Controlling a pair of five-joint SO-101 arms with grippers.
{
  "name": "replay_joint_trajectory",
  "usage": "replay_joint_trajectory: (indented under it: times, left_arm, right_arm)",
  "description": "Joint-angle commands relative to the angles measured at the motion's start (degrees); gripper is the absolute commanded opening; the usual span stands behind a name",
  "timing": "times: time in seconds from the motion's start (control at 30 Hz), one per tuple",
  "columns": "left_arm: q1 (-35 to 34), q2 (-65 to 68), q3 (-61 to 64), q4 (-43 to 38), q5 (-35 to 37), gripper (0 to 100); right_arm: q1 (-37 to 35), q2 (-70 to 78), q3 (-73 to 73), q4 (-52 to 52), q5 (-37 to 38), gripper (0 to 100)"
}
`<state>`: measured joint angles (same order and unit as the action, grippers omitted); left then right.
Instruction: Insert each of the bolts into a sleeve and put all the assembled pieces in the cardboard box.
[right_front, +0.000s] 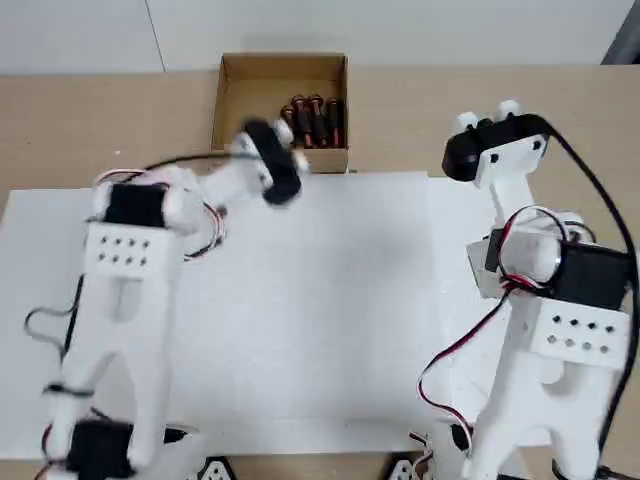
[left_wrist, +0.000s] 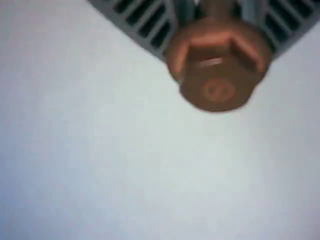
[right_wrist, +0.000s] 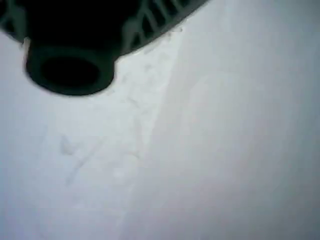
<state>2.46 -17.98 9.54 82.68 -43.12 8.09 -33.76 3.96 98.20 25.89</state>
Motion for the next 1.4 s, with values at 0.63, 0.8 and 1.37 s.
replay_joint_trajectory:
  times: [0.63, 0.8, 1.37]
  left_arm:
    - [0.2, -33.5, 13.1, -16.5, 52.0, 1]
    - [0.5, -46.8, 30.3, -29.6, 59.5, 1]
    - [14.5, -66.8, 55.2, -41.3, 73.8, 1]
  right_arm:
    - [-0.5, -30.1, 18.5, -8.7, -22.3, 0.4]
    - [-2.9, -35.7, 32.0, -23.3, -24.8, 0.4]
    - [-33.6, -46.2, 63.5, -50.2, -21.7, 0.3]
